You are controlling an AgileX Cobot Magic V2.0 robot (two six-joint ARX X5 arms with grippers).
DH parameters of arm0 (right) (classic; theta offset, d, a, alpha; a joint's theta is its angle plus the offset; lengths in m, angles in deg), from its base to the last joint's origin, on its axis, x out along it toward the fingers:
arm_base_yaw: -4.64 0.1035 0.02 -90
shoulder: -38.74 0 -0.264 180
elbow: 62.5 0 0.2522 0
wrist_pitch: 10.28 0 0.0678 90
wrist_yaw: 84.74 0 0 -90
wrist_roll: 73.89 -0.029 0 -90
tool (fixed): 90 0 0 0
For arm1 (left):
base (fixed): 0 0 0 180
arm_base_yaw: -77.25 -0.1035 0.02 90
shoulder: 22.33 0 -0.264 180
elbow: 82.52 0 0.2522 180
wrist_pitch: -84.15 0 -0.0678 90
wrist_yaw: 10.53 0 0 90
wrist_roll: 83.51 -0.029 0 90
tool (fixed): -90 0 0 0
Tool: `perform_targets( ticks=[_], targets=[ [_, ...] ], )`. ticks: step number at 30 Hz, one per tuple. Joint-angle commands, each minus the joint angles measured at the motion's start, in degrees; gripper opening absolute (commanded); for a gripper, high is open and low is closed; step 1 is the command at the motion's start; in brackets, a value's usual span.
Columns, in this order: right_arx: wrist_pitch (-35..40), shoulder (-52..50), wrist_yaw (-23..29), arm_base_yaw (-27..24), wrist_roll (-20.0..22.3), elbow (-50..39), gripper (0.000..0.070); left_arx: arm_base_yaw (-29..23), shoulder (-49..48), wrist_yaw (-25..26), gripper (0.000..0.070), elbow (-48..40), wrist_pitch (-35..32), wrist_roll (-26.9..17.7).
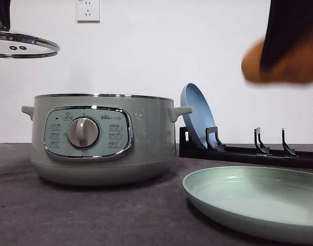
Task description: Transfer potato from steamer to green plate
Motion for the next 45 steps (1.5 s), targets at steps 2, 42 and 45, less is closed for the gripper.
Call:
perform_targets(
  ticks=[2, 42, 45],
  targets=[
    [7.5, 1.0, 0.7, 0.2, -3.1, -4.4, 0.0252, 0.1, -0.2, 0.2, 0.0010, 1.5, -1.6, -0.1],
    [25.9, 14.3, 1.2, -2.8, -9.2, -14.7, 0.0505, 0.2, -0.2, 0.8, 0.0010, 1.5, -1.8, -0.1],
    [24.3, 12.5, 1.1, -2.7, -9.5, -13.0, 0.0529, 0.2, -0.2, 0.8, 0.0010, 1.5, -1.9, -0.1]
  ],
)
